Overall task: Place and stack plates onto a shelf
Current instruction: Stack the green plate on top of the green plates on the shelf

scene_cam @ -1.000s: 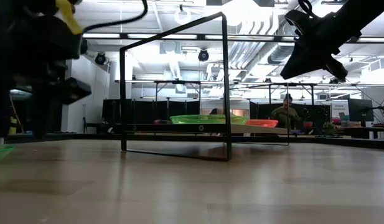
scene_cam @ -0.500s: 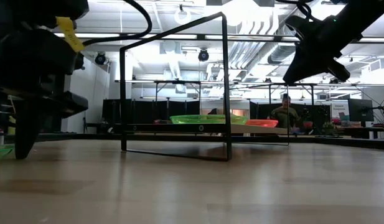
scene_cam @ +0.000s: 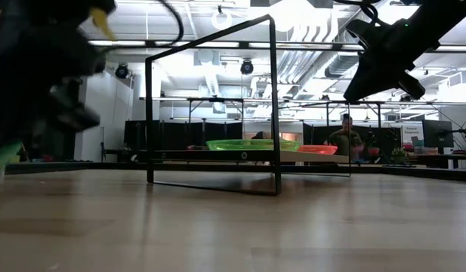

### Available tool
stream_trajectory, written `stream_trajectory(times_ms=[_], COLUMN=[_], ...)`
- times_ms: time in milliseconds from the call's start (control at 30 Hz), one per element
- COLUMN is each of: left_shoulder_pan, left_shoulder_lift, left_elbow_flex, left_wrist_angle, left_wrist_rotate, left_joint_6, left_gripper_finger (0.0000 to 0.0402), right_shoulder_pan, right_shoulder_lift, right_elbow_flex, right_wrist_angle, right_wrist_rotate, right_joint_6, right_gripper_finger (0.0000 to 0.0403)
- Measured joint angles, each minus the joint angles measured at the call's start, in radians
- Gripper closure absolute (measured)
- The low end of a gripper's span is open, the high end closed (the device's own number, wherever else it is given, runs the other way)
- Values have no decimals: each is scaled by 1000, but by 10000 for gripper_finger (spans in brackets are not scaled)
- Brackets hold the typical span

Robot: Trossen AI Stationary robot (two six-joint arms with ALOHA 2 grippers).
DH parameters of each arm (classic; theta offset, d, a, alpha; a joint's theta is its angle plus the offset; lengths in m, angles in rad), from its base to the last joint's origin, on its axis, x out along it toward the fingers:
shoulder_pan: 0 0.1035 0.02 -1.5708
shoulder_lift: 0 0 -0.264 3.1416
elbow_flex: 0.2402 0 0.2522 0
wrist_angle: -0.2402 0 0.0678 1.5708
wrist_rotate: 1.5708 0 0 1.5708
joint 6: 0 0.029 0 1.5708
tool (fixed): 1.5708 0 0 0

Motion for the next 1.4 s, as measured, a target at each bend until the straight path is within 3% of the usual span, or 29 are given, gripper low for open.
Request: stream_trajectory(times_ms=[167,333,500,567,667,800,1067,1233,1400], left_shoulder_pan=[68,134,189,215,282,433,740,799,761], left_shoulder_lift=[-185,-379,-529,-565,-567,-480,-145,48,198], left_elbow_flex=[-1,7,97,163,275,419,655,705,705], left_wrist_angle=[-88,-147,-166,-170,-168,-158,-156,-154,-156], left_wrist_rotate=[20,120,239,233,132,-13,11,29,3], left_joint_6=[-36,-137,-279,-317,-306,-203,-10,63,81], left_gripper_finger=[401,401,401,401,401,401,401,401,401], right_shoulder_pan=[-1,-1,-1,-1,-1,-1,-1,-1,-1], right_shoulder_lift=[0,0,0,0,0,0,0,0,0], right_elbow_flex=[0,0,0,0,0,0,0,0,0], right_wrist_angle=[-2,-10,-15,-15,-14,-12,-6,-7,-7], right_wrist_rotate=[-2,-5,-16,-26,-31,-32,-60,-62,-27], right_joint_6=[-2,-3,-10,-10,-10,-10,-29,-63,-62], right_gripper_finger=[375,375,375,375,375,375,375,375,375])
